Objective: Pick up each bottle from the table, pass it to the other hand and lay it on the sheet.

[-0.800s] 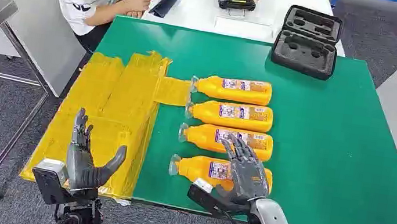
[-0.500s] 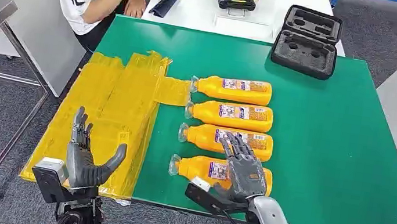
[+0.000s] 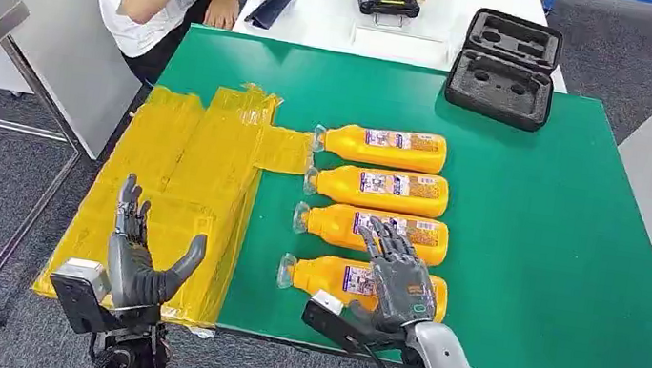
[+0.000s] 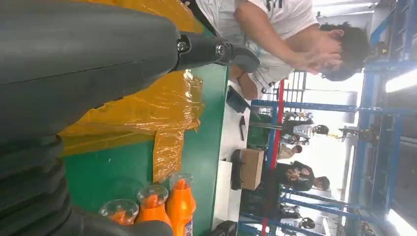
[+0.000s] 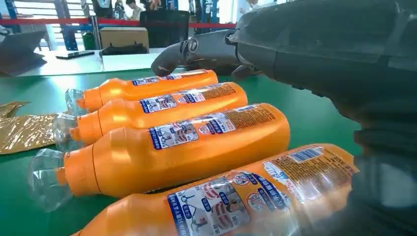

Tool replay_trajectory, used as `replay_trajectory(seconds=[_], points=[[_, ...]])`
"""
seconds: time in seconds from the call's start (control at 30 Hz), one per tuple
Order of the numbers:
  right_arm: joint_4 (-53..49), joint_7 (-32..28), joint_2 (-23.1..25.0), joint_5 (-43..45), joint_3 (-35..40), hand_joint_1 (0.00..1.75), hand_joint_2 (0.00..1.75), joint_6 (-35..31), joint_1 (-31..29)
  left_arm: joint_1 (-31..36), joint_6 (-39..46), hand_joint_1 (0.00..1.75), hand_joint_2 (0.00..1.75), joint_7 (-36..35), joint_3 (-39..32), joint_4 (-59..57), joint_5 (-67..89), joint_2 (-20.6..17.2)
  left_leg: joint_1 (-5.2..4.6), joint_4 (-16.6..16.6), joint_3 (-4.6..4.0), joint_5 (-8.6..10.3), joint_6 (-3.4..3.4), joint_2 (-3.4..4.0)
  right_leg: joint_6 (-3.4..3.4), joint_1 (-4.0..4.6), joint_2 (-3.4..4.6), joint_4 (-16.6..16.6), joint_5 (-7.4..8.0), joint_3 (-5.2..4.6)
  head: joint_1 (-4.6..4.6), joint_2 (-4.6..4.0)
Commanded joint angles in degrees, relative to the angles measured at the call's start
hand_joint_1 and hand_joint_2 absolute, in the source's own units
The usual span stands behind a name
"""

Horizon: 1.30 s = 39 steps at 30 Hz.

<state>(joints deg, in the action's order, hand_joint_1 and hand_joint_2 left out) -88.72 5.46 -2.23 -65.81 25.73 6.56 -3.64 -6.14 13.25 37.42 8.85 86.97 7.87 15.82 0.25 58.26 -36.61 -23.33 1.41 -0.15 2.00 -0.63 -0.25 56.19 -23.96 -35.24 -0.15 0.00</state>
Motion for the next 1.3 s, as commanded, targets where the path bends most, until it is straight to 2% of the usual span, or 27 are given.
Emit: replay_trajectory(seconds=[0.03, 0.07, 0.1, 0.17, 0.2, 0.3, 0.33, 0.47, 0.53, 0.63, 0.8, 0.87, 0.97, 1.03, 1.07, 1.17, 1.2, 1.27, 1.3], points=[[-0.5, -2.8, 2.0, -0.4, -2.9, 0.00, 1.75, -3.2, -0.1, 0.7, 0.8, 0.00, 1.75, 0.1, -1.1, -1.8, -0.3, 0.1, 0.00, 0.0, 0.44, -0.18, -0.07, 0.01, -0.08, 0.00, 0.01, 0.0, -0.18, 0.42, 0.00, 0.00], [-1.1, -4.7, 2.7, -0.4, -3.2, 0.00, 1.75, -5.9, -0.5, 0.5, 0.9, 0.00, 1.75, 0.2, -1.2, -1.7, -0.2, 0.2, -0.02, 0.0, 0.21, -0.08, -0.04, 0.02, -0.05, -0.01, 0.02, 0.0, -0.08, 0.19, 0.02, 0.00], [-2.3, -9.5, 5.1, 4.6, -4.9, 0.00, 1.75, -13.0, -1.0, 0.4, 1.0, 0.00, 1.75, 0.3, -1.5, -1.9, -0.1, 0.6, 0.00, 0.0, 0.38, -0.18, -0.07, 0.10, -0.08, 0.00, 0.10, 0.0, -0.14, 0.34, 0.00, 0.00], [-5.1, -10.8, 6.8, 8.7, -6.3, 0.00, 1.75, -14.5, -2.1, 0.3, 0.9, 0.00, 1.75, 0.4, -1.7, -1.7, 0.3, 1.3, -0.01, 0.0, 0.30, -0.17, -0.08, 0.17, -0.09, -0.01, 0.18, 0.0, -0.11, 0.22, 0.00, 0.00], [-6.3, -12.5, 7.5, 11.9, -7.3, 0.00, 1.75, -16.4, -2.2, 0.2, 1.1, 0.00, 1.75, 0.4, -1.6, -1.7, 0.4, 1.4, -0.04, 0.0, 0.13, -0.09, -0.05, 0.11, -0.05, -0.03, 0.13, 0.1, -0.06, 0.07, 0.02, 0.00], [-9.7, -18.7, 10.0, 22.3, -12.0, 0.00, 1.75, -21.8, -1.7, 0.5, 1.3, 0.00, 1.75, 0.4, -0.5, -2.0, 0.4, 0.8, -0.02, 0.0, 0.35, -0.17, -0.08, 0.08, -0.09, -0.01, 0.09, 0.1, -0.16, 0.29, 0.00, 0.00], [-9.9, -19.5, 10.1, 23.0, -12.5, 0.00, 1.75, -22.2, -1.6, 0.6, 1.3, 0.00, 1.75, 0.4, -0.4, -2.1, 0.4, 0.8, -0.03, 0.0, 0.17, -0.07, -0.05, -0.01, -0.06, -0.02, -0.01, 0.0, -0.09, 0.15, 0.00, 0.00], [-7.6, -29.1, 12.6, 38.0, -17.5, 0.00, 1.75, -24.8, -1.3, 2.2, 1.1, 0.00, 1.75, 0.3, 0.7, -4.0, 0.0, 0.2, -0.02, 0.0, 0.16, -0.03, -0.03, -0.05, -0.04, -0.02, -0.05, 0.0, -0.06, 0.15, 0.00, 0.00], [-5.5, -30.7, 12.8, 39.1, -18.0, 0.00, 1.75, -24.8, -1.9, 2.6, 1.1, 0.00, 1.75, 0.3, 0.8, -4.6, -0.3, 0.2, 0.00, -0.1, 0.49, -0.14, -0.07, -0.09, -0.08, 0.01, -0.09, -0.1, -0.17, 0.50, 0.02, 0.00], [-4.2, -33.9, 13.4, 43.6, -18.5, 0.00, 1.75, -24.2, -1.4, 2.7, 1.0, 0.00, 1.75, 0.4, 1.3, -5.1, -0.9, -0.3, -0.03, -0.1, 0.27, -0.04, -0.05, -0.01, -0.05, -0.02, 0.00, -0.1, -0.06, 0.25, 0.02, 0.00], [-0.8, -35.3, 13.5, 45.1, -17.9, 0.00, 1.75, -24.2, 0.3, 2.4, 1.8, 0.00, 1.75, 2.6, 2.6, -7.3, -3.0, -2.0, 0.00, -0.2, 0.52, -0.08, -0.08, -0.08, -0.09, 0.01, -0.06, -0.2, -0.11, 0.51, 0.00, 0.00], [0.4, -34.7, 13.0, 44.9, -17.3, 0.00, 1.75, -23.5, 0.3, 2.3, 2.0, 0.00, 1.75, 2.6, 3.1, -7.1, -3.6, -2.4, -0.01, -0.2, 0.37, -0.06, -0.05, 0.02, -0.06, 0.00, 0.03, -0.1, -0.05, 0.34, 0.00, 0.00], [2.0, -34.0, 12.8, 44.1, -17.0, 0.00, 1.75, -23.4, -0.5, 3.0, 1.8, 0.00, 1.75, 2.5, 2.9, -7.5, -3.8, -2.1, 0.00, -0.1, 0.29, -0.04, -0.05, 0.01, -0.05, 0.01, 0.03, -0.1, -0.03, 0.26, -0.02, 0.00], [2.1, -34.0, 12.8, 44.1, -16.9, 0.00, 1.75, -23.4, -0.7, 3.2, 1.8, 0.00, 1.75, 2.4, 2.8, -7.5, -3.8, -2.0, 0.02, -0.2, 0.62, -0.16, -0.09, 0.00, -0.10, 0.03, 0.02, -0.2, -0.14, 0.60, 0.00, 0.00], [2.3, -33.7, 12.9, 44.0, -17.0, 0.00, 1.75, -23.4, -1.0, 3.4, 1.8, 0.00, 1.75, 2.4, 2.8, -7.6, -3.8, -2.0, 0.01, -0.1, 0.27, -0.05, -0.05, 0.01, -0.05, 0.01, 0.03, -0.1, -0.03, 0.25, 0.00, 0.00], [2.9, -32.9, 12.9, 43.5, -16.8, 0.00, 1.75, -23.2, -1.4, 3.7, 1.7, 0.00, 1.75, 2.4, 2.6, -8.1, -3.7, -1.8, -0.01, -0.1, 0.30, -0.05, -0.05, 0.03, -0.05, 0.00, 0.05, -0.1, -0.03, 0.27, 0.00, 0.00], [3.6, -32.9, 12.9, 43.4, -16.8, 0.00, 1.75, -23.2, -1.8, 3.8, 1.7, 0.00, 1.75, 2.4, 2.6, -8.5, -3.7, -2.0, 0.01, -0.1, 0.67, -0.18, -0.09, 0.07, -0.11, 0.02, 0.09, -0.1, -0.14, 0.63, 0.02, 0.00], [4.0, -32.9, 13.0, 43.5, -16.7, 0.00, 1.75, -23.3, -1.6, 3.5, 1.8, 0.00, 1.75, 2.6, 2.7, -8.3, -3.7, -2.1, -0.01, -0.1, 0.19, -0.02, -0.03, 0.04, -0.04, -0.01, 0.06, -0.1, -0.01, 0.18, 0.00, 0.00], [4.1, -32.9, 13.0, 43.5, -16.7, 0.00, 1.75, -23.3, -1.6, 3.3, 1.8, 0.00, 1.75, 2.6, 2.7, -8.1, -3.8, -2.2, -0.01, -0.1, 0.42, -0.10, -0.07, 0.08, -0.08, 0.00, 0.09, -0.1, -0.07, 0.38, 0.02, 0.00]])
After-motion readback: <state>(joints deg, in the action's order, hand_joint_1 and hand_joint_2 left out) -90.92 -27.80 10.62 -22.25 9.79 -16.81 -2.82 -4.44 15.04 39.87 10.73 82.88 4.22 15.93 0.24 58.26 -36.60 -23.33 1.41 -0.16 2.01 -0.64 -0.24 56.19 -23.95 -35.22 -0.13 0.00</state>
